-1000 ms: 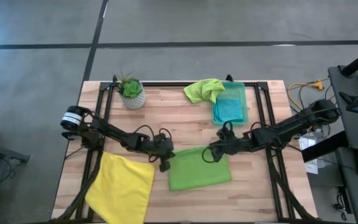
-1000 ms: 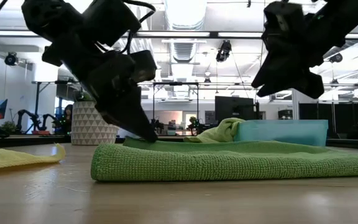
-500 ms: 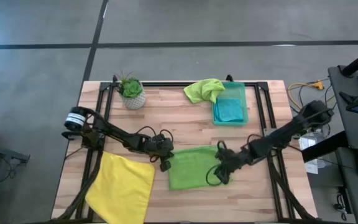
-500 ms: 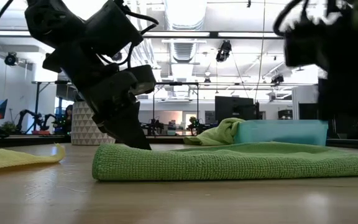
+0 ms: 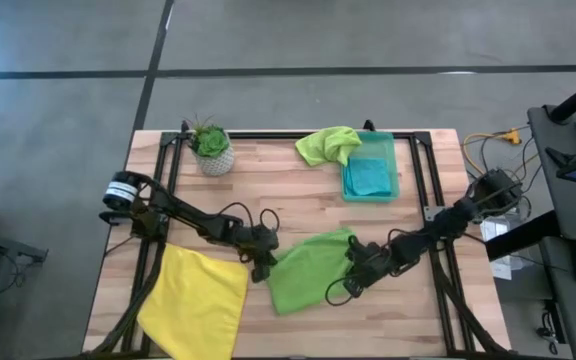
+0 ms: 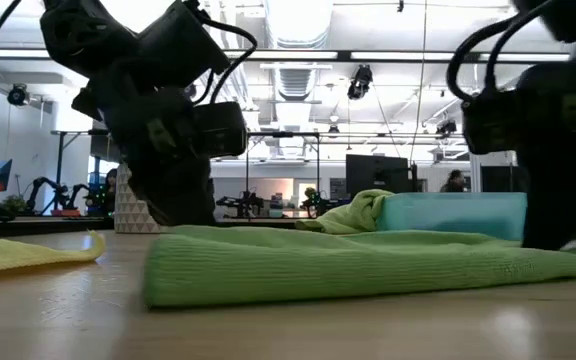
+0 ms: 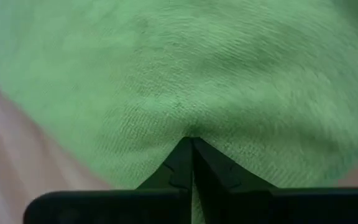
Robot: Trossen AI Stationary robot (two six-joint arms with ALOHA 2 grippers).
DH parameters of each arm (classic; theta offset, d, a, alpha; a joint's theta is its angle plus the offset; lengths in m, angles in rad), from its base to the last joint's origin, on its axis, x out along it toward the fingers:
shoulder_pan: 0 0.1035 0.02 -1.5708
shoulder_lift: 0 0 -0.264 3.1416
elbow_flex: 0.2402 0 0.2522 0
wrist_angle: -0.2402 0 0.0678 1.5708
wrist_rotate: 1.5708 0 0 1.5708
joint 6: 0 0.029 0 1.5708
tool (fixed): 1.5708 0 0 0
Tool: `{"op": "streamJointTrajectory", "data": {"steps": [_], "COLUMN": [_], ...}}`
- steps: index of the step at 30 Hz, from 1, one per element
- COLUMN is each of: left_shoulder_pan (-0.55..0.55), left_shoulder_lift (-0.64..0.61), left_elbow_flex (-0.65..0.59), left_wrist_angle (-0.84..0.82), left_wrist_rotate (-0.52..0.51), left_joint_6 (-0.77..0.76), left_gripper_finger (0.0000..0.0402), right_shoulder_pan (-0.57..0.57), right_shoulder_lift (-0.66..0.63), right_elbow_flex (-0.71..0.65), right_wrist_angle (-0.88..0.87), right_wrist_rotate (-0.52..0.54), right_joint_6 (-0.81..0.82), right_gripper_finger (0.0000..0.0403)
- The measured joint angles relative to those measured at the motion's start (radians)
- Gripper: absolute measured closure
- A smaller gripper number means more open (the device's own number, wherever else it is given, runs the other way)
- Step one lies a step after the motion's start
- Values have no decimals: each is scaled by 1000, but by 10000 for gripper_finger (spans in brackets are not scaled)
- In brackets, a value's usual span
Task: Fold microfiber towels
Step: Fold the green towel
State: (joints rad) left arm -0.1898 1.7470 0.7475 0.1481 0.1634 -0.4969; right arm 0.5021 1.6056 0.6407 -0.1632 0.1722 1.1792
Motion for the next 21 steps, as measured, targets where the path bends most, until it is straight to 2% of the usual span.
{"op": "streamJointTrajectory", "data": {"steps": [3, 12, 15, 21], "left_shoulder_pan": [-3, -21, -39, -58], "left_shoulder_lift": [0, -10, -30, -110], "left_elbow_flex": [0, -1, -2, -1], "left_wrist_angle": [-14, -58, -65, -79], "left_wrist_rotate": [47, 71, 32, -80], "left_joint_6": [-48, -193, -255, -257], "left_gripper_finger": [401, 401, 401, 401], "right_shoulder_pan": [-36, -125, -130, -108], "right_shoulder_lift": [-24, -111, -150, -265], "right_elbow_flex": [-4, -7, -11, -11], "right_wrist_angle": [-49, -254, -284, -264], "right_wrist_rotate": [15, 12, 4, 4], "right_joint_6": [-74, -319, -352, -370], "right_gripper_finger": [394, 394, 394, 394]}}
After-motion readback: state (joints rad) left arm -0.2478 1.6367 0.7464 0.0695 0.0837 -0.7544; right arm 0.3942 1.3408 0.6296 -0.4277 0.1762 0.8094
